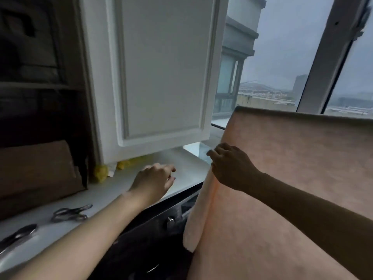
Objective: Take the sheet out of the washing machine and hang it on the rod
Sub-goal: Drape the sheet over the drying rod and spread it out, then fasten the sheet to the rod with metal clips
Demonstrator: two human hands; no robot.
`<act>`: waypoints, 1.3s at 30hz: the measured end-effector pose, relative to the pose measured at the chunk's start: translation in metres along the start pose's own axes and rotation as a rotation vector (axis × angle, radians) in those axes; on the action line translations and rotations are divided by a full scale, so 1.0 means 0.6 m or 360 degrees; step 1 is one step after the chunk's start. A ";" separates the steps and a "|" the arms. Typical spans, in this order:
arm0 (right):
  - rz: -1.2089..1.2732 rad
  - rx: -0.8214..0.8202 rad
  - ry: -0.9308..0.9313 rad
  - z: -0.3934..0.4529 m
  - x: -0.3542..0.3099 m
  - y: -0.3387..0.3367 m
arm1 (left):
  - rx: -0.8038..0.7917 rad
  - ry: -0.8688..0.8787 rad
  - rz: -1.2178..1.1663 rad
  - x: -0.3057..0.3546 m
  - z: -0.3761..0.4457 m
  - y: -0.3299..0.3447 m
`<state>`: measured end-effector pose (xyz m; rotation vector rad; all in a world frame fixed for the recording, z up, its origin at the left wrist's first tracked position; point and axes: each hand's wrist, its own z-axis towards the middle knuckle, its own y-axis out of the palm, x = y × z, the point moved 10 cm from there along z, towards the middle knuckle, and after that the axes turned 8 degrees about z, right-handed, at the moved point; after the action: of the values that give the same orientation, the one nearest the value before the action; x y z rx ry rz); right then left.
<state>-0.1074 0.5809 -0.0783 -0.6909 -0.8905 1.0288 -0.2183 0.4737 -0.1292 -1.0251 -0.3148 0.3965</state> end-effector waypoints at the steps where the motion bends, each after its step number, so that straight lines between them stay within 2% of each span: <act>1: 0.0017 -0.0042 -0.0034 -0.003 -0.020 0.028 | -0.0026 -0.0036 0.0064 -0.019 -0.028 0.001; 11: 0.0612 -0.0251 -0.0316 -0.028 -0.279 0.186 | -0.0196 -0.0580 0.0219 -0.227 -0.296 0.020; 20: 0.0841 -0.0424 -0.0463 0.036 -0.483 0.276 | -0.0237 -0.0864 0.0311 -0.406 -0.437 0.026; 25: 0.0985 -0.0525 -0.0359 0.107 -0.559 0.336 | -0.0276 -0.0954 0.0328 -0.531 -0.473 0.036; 29: 0.1105 -0.0603 -0.0195 0.156 -0.594 0.384 | -0.0158 -0.1008 0.0281 -0.608 -0.488 0.043; 32: 0.1261 -0.0647 -0.0008 0.182 -0.603 0.416 | -0.0159 -0.1048 0.0242 -0.646 -0.498 0.060; 35: 0.1341 -0.0698 0.0125 0.202 -0.606 0.446 | -0.0271 -0.1109 0.0199 -0.670 -0.510 0.089; 39: 0.1421 -0.0659 0.0271 0.218 -0.598 0.477 | -0.0263 -0.1273 0.0080 -0.692 -0.530 0.107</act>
<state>-0.4288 0.3646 -0.3572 -1.5869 -0.6397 1.5461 -0.4593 0.0704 -0.3681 -0.9988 -1.0524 0.8325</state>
